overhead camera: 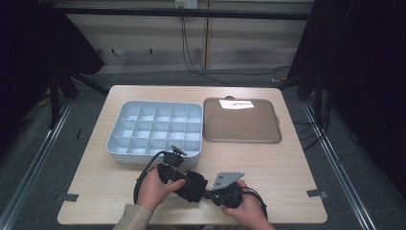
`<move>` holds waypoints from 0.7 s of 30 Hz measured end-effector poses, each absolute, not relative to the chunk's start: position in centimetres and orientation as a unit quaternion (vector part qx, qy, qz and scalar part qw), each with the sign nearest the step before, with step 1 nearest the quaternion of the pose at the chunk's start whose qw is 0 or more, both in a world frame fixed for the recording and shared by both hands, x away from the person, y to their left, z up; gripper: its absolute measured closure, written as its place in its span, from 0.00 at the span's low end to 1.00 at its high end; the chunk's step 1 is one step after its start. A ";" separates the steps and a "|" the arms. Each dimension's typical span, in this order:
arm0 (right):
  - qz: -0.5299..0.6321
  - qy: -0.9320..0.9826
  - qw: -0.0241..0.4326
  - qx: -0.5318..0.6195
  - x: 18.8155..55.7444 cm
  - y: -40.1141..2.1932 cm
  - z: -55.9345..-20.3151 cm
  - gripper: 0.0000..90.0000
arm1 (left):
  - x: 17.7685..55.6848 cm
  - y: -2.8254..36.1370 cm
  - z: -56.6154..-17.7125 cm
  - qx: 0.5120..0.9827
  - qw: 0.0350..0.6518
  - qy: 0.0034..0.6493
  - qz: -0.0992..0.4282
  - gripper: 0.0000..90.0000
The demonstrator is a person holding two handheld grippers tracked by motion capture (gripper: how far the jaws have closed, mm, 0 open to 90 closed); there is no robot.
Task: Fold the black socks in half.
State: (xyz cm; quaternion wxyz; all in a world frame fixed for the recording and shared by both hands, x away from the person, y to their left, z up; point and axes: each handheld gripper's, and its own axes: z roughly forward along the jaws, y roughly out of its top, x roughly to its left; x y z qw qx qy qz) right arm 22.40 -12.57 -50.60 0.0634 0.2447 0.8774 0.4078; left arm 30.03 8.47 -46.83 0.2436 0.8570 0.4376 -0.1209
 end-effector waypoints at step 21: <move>0.410 0.876 0.064 0.247 22.4 -12.5 -50.6 1.00 | 30.0 8.2 -47.1 0.856 0.244 0.439 -0.118 0.45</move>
